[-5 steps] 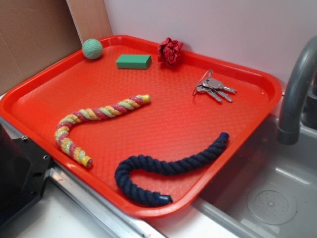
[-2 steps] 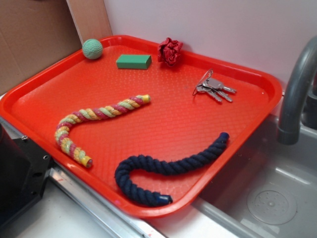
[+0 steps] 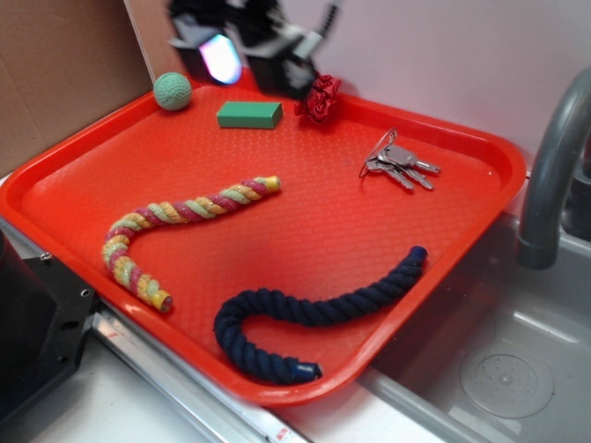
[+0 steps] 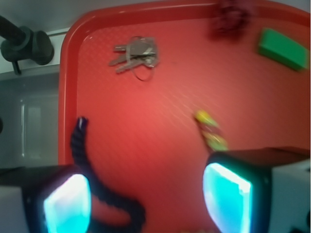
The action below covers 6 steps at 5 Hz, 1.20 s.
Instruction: Grab the silver keys.
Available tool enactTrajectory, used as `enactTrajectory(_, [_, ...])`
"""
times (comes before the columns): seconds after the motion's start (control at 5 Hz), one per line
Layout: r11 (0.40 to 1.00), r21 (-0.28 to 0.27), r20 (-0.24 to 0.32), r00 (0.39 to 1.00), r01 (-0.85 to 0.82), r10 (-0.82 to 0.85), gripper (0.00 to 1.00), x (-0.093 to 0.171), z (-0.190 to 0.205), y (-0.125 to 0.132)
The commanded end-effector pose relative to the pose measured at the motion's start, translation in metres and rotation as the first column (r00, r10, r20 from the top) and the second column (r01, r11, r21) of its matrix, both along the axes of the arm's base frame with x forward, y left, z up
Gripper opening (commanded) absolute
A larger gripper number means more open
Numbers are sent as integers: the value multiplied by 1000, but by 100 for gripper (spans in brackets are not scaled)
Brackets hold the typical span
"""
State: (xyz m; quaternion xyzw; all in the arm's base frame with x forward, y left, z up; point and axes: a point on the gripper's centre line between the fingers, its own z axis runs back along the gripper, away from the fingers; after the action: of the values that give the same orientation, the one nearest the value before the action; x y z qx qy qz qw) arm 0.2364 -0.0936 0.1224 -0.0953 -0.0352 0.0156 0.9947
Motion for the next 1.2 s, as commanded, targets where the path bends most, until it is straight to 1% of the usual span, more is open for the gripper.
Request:
enactTrajectory(0.0, [998, 61, 16, 1000, 8, -9, 100, 53, -32, -14])
enactTrajectory(0.2, [997, 70, 37, 999, -13, 10, 100, 66, -37, -4])
enactTrajectory(0.4, [996, 84, 30, 999, -28, 25, 100, 82, -51, 9])
enactTrajectory(0.6, [994, 104, 1, 999, -34, 34, 100, 92, -62, 11])
enactTrajectory(0.8, [993, 97, -31, 997, -72, 76, 74, 91, -64, 10])
enactTrajectory(1.0, [996, 75, -16, 999, -44, 45, 0, 91, -66, 11])
